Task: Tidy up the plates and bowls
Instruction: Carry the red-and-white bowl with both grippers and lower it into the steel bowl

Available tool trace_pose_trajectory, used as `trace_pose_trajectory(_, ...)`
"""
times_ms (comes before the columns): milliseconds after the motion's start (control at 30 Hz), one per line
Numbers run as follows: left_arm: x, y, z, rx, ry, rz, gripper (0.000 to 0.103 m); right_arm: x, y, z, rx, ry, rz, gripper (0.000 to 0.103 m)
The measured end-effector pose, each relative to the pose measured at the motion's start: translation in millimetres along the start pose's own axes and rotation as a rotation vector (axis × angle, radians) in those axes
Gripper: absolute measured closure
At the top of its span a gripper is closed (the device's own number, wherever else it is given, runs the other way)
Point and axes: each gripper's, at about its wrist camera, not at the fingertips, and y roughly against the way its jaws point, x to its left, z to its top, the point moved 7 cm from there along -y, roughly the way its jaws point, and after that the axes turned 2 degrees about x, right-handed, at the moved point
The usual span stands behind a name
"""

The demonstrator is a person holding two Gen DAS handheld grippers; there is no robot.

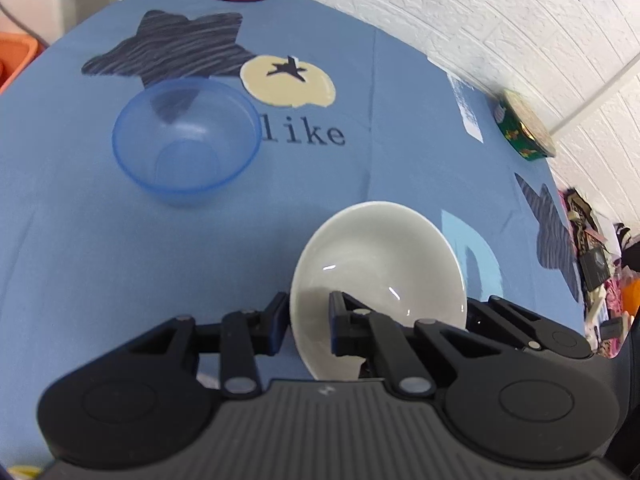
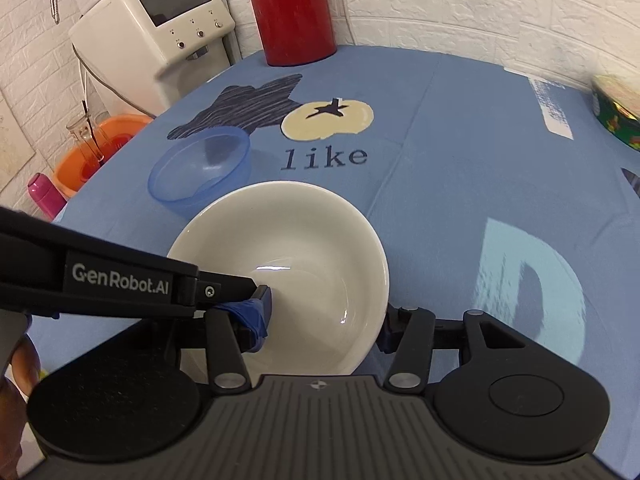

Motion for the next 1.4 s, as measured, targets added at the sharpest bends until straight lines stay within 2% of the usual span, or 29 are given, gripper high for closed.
trace_pose_trajectory(267,-18.9,52.6,-52.4,0.022,-0.036,-0.086,0.102,15.5,67.9,-37.2,-0.017,-0.014,-0.043,0.064)
trace_pose_trajectory(500,-39.6,96.2,-121.7,0.032,-0.107,-0.161,0.102,29.9,131.7,-93.5,-0.042,-0.037,-0.119,0.064)
trace_pose_trajectory(700,-41.9,91.9,-183.0,0.105,-0.153,-0.172,0.103,34.2,143.3,-149.3,0.0,-0.097,-0.157,0.064)
trace_pose_trajectory(800,-38.8,83.3,-202.4,0.137,-0.164,-0.165,0.103,33.3,139.3,-169.0,0.023,-0.123,-0.157,0.064)
trace_pose_trajectory(933,-34.4,71.7,-215.6,0.166,-0.16,-0.161,0.103,30.8,132.1,-186.1,0.047,-0.148,-0.145,0.064)
trace_pose_trajectory(1067,-34.2,72.1,-215.6,0.142,-0.181,-0.164,0.103,27.5,129.9,-188.7,0.036,-0.166,-0.124,0.064)
trace_pose_trajectory(1167,-33.4,73.4,-212.0,0.128,-0.194,-0.159,0.099,26.1,130.2,-190.0,0.032,-0.179,-0.112,0.064)
trace_pose_trajectory(1300,-34.6,75.4,-208.5,0.11,-0.22,-0.167,0.09,24.4,133.6,-189.8,0.02,-0.196,-0.105,0.064)
trace_pose_trajectory(1400,-36.7,85.5,-204.5,0.072,-0.236,-0.201,0.058,22.8,146.1,-186.8,-0.014,-0.174,-0.147,0.063)
